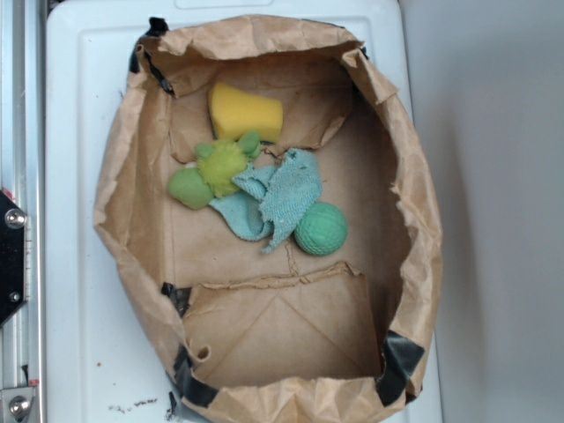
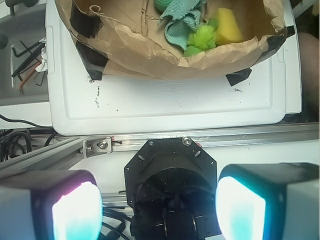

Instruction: Grab the blue cloth.

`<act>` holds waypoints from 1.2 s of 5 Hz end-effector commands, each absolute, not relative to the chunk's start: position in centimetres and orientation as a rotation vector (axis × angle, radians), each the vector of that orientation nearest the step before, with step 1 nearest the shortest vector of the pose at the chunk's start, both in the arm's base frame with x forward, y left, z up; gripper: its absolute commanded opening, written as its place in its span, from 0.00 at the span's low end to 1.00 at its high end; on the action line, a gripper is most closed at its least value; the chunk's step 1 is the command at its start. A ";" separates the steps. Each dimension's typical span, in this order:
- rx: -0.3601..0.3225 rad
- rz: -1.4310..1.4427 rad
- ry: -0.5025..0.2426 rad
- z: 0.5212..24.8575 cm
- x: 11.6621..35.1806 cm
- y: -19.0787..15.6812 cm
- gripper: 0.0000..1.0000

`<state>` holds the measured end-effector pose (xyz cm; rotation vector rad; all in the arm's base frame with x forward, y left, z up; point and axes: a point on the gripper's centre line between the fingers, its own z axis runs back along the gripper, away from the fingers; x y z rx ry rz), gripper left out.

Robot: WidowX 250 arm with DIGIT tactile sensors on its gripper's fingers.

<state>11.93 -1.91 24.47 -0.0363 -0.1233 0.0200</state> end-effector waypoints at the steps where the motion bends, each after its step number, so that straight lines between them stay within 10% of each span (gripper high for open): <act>1: -0.036 0.020 -0.123 24.5 11.9 -1.9 1.00; 3: 0.008 0.088 -0.120 22.5 20.0 -2.3 1.00; 6: 0.049 -0.221 -0.328 18.5 24.0 0.4 1.00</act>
